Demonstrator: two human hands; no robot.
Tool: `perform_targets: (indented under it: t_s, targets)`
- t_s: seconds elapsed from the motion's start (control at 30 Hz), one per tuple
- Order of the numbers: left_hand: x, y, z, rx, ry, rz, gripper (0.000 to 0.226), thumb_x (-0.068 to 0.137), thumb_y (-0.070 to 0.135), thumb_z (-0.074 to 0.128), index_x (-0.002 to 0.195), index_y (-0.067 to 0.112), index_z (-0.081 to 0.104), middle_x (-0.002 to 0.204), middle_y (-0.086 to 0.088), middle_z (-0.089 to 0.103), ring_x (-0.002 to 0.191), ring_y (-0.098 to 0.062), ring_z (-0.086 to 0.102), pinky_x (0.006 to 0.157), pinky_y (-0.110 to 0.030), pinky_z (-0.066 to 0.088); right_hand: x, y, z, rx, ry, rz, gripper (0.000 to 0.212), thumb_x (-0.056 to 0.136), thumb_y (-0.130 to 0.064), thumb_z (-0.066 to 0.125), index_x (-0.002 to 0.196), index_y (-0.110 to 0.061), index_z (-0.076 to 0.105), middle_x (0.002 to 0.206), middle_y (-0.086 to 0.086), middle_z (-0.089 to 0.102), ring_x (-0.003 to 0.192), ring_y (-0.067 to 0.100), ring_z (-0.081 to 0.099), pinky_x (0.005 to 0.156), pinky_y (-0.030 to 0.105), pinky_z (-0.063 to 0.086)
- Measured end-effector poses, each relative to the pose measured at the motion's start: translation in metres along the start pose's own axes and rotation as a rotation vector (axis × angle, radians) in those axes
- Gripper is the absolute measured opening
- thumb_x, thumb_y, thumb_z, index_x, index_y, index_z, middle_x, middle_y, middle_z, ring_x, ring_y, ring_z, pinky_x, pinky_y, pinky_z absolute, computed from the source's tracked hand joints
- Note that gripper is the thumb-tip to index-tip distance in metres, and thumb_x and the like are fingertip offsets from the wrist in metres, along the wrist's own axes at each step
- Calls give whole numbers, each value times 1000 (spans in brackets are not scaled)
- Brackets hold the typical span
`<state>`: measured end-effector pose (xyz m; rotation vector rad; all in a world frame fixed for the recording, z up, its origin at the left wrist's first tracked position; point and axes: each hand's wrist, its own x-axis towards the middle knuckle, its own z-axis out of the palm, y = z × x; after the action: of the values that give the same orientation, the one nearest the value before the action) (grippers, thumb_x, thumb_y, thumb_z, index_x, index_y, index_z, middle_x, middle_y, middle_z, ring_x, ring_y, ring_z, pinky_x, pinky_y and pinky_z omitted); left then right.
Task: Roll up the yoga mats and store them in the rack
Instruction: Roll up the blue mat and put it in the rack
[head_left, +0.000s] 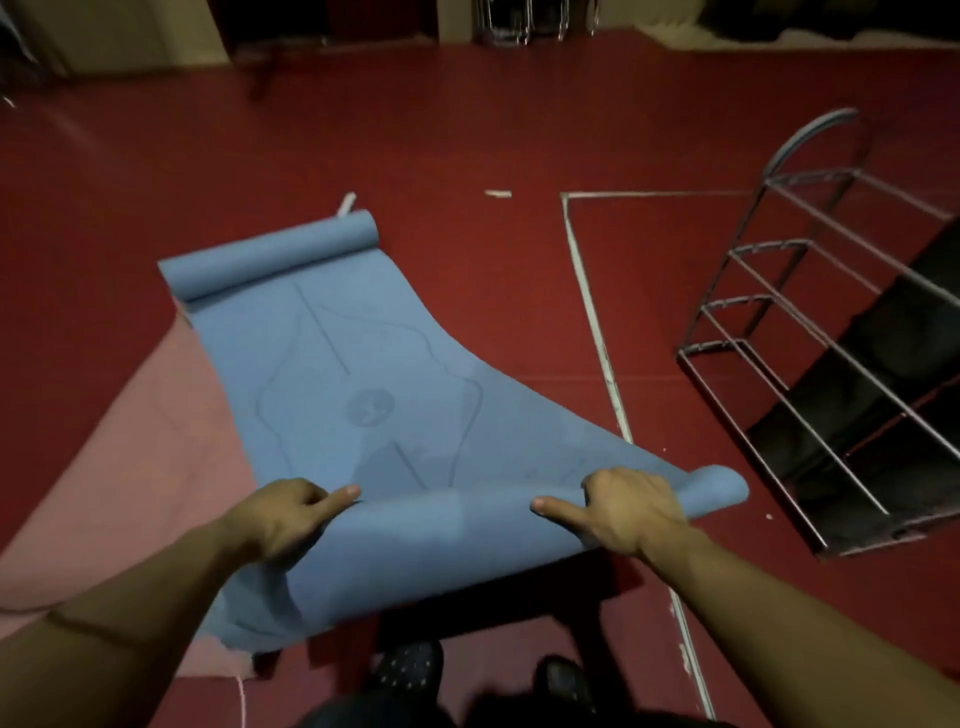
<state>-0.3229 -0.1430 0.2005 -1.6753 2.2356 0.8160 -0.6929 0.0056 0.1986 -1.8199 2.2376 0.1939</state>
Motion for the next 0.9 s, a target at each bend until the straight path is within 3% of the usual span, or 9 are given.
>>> perform_targets:
  t_s: [0.13,0.23,0.3,0.37,0.5,0.6,0.7,0.8,0.9]
  targets:
    - [-75,15,-66,84,250,2,103,69,100,16,71,14,73,80,-3,73,83,-24,67,85,-36,52,-57,-32,-60,3,162,16,78,76,-98,25,72,-24,50,99,3,73,102,27,67,78,38,42]
    - [-132,30,-82,184,464,47,94,73,100,26,70,14,65,79,-5,70,83,-30,65,75,-38,50,-107,-39,-98,-8,259,41,77,77,-97,30,80,-24,54,104,2,73,106,27,67,82,38,44]
    - [-166,31,-78,208,584,98,94,71,102,24,65,15,59,71,-4,67,78,-30,64,68,-38,48,-143,-40,-118,-40,330,53,79,75,-98,30,89,-26,59,107,2,74,107,26,67,86,38,47]
    - [-198,27,-70,219,644,122,96,69,103,20,62,14,56,64,-4,64,71,-27,63,61,-38,44,-178,-41,-127,-97,390,42,79,73,-100,27,86,-27,56,104,1,74,104,25,68,84,38,48]
    - [-251,15,-53,165,674,138,93,72,100,26,58,12,51,56,-2,59,61,-21,58,58,-39,44,-238,-49,-116,-43,325,37,81,73,-101,26,77,-25,53,96,0,72,99,26,67,78,39,44]
    - [-282,5,-37,50,541,136,97,65,107,25,53,12,44,48,-1,52,53,-22,49,61,-39,47,-278,-52,-100,109,235,41,81,74,-100,31,71,-21,51,75,-6,59,82,25,58,71,38,39]
    - [-316,-5,-16,-14,444,147,101,57,111,18,52,13,40,46,-2,44,51,-22,42,59,-38,42,-305,-54,-90,111,275,10,87,72,-101,29,74,-18,55,74,-4,61,78,25,55,69,39,40]
    - [-337,1,-28,61,545,166,101,61,108,15,58,11,45,54,-3,54,57,-22,53,62,-39,45,-310,-56,-114,25,389,-27,93,67,-105,25,80,-21,63,84,0,70,88,30,65,71,39,44]
    - [-337,15,-73,122,645,232,108,60,109,17,64,9,58,61,-1,61,63,-20,58,63,-40,49,-302,-54,-160,-7,428,-49,94,63,-107,23,72,-20,57,76,-1,64,84,31,64,71,39,47]
